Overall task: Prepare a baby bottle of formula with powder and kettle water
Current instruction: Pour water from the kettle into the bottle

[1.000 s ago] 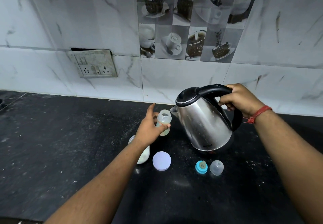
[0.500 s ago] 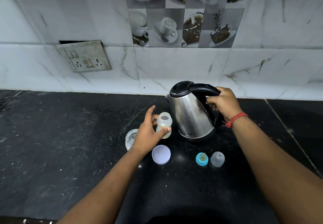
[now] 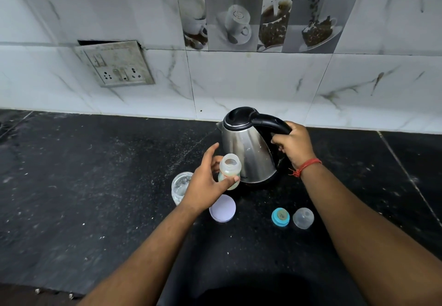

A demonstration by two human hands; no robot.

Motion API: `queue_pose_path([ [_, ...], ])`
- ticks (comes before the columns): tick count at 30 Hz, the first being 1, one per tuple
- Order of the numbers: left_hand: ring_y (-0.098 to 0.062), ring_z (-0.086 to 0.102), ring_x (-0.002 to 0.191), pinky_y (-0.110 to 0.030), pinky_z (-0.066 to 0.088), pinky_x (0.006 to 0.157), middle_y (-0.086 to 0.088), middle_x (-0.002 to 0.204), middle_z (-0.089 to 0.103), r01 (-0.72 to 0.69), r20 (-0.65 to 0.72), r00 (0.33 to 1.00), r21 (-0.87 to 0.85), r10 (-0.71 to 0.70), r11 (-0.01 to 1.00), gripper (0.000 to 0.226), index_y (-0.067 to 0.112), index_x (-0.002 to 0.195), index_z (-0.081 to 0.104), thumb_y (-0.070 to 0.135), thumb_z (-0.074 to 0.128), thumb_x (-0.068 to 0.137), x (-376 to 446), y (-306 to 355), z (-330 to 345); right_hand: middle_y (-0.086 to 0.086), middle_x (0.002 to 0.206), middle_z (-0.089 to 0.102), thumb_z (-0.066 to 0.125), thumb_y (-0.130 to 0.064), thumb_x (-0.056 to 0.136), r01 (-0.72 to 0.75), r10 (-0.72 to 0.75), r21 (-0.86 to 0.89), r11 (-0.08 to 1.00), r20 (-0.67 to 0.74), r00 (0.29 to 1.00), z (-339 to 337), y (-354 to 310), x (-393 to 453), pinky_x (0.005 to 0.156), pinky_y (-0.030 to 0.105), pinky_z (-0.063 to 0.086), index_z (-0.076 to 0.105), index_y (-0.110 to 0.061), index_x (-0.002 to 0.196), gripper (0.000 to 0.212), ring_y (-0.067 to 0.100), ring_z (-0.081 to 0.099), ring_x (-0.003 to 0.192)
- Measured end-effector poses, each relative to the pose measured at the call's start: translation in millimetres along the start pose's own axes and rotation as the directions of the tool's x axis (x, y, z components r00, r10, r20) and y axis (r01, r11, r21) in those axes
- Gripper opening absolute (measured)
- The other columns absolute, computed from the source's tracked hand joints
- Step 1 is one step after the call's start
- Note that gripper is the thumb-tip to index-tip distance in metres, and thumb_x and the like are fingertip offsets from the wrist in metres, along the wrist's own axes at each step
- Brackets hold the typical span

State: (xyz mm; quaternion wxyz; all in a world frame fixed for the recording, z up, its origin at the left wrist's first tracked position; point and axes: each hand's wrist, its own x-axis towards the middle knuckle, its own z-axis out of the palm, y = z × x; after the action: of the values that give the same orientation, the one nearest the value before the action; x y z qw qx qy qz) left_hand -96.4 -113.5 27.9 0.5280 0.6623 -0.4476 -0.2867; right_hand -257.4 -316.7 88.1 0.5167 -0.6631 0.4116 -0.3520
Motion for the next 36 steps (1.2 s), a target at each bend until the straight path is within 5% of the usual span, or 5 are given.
queue_pose_path([
  [15,-0.001,0.066,0.115,-0.032,0.051,0.108,0.021,0.118,0.067,0.03,0.008,1.0,0.006,-0.03,1.0,0.1,0.037,0.154,0.028,0.036,0.088,0.073,-3,3,1,-0.006,0.057,0.062,0.068,-0.004,0.053,-0.045,0.041,0.045,0.998,0.082,0.996,-19,44,18,0.052,0.023,0.046,0.076,-0.028,0.077,0.035,0.01,0.055,0.051],
  [20,0.0,0.065,0.115,-0.029,0.049,0.109,0.013,0.124,0.066,0.019,0.009,1.0,0.028,-0.019,0.999,0.098,0.031,0.157,0.027,0.017,0.088,0.081,-5,3,5,-0.014,0.075,0.074,0.073,-0.002,0.069,-0.05,0.055,-0.063,0.997,0.079,0.995,-33,53,21,0.073,0.027,0.052,0.073,-0.029,0.092,0.035,0.004,0.068,0.072],
  [26,0.001,0.065,0.115,-0.022,0.049,0.105,0.015,0.122,0.067,0.001,0.038,0.999,0.038,-0.002,0.999,0.098,0.033,0.156,0.028,0.021,0.088,0.08,-11,2,12,-0.015,0.088,0.076,0.075,-0.003,0.079,-0.031,0.037,-0.083,0.996,0.077,0.996,-34,54,18,0.077,0.019,0.052,0.071,-0.033,0.097,0.035,-0.002,0.071,0.082],
  [33,-0.003,0.066,0.117,-0.028,0.049,0.107,0.019,0.121,0.067,-0.002,0.079,0.997,0.035,-0.001,0.999,0.101,0.034,0.156,0.029,0.033,0.088,0.074,-16,3,21,-0.008,0.116,0.064,0.08,-0.014,0.079,-0.059,0.064,-0.144,0.988,0.026,0.998,-36,61,4,0.087,0.02,0.046,0.05,-0.033,0.121,0.056,0.012,0.062,0.109],
  [36,0.001,0.065,0.116,-0.02,0.049,0.105,0.025,0.119,0.066,-0.001,0.092,0.996,0.034,-0.002,0.999,0.098,0.038,0.153,0.03,0.036,0.087,0.074,-20,0,24,0.004,0.15,0.044,0.083,-0.024,0.08,-0.094,0.095,-0.15,0.984,-0.002,0.996,-40,67,-9,0.11,0.031,0.039,0.034,-0.024,0.147,0.083,0.018,0.047,0.135],
])
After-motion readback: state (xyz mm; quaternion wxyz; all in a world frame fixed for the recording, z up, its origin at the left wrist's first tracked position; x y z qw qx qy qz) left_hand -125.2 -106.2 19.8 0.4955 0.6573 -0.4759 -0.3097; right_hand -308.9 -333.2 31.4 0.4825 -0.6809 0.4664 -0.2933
